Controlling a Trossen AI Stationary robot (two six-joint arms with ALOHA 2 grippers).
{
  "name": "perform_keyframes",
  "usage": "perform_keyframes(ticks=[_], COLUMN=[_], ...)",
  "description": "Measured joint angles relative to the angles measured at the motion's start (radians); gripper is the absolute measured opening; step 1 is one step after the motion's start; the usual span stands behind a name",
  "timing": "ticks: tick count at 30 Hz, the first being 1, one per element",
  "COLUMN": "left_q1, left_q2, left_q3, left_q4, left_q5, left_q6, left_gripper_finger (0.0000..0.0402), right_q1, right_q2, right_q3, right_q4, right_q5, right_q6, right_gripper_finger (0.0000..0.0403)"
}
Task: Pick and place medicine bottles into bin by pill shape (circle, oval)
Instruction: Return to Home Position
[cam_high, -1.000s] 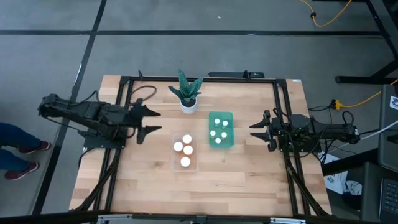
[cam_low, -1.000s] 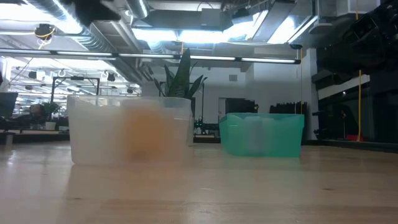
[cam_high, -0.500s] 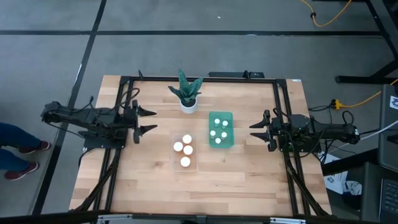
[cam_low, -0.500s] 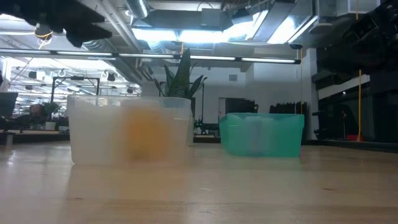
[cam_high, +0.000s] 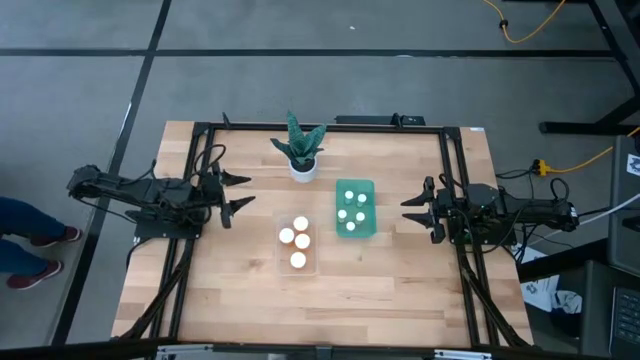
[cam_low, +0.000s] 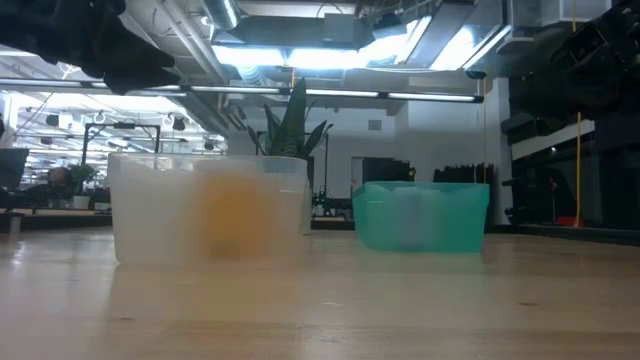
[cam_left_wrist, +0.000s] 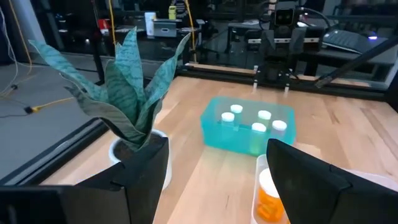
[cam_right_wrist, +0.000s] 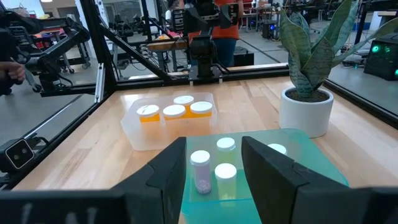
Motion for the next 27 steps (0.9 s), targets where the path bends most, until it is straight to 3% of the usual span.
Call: perform_keyframes(ticks=[17, 27], left_q1=[0.044, 0.043], left_q2=[0.000, 0.002], left_q3=[-0.257, -0.261], left_q4=[0.354, 0.359], left_q5=[-0.023, 0.017], left_q6=[0.002, 0.000], left_gripper_finger=[0.0263, 0.0263], right_q1=[0.000, 0.000], right_q2=[0.000, 0.000], right_q3=[0.000, 0.000], right_q4=[0.000, 0.000], right_q5=[0.000, 0.000], right_q6=[0.000, 0.000], right_gripper_finger=[0.0156, 0.0156])
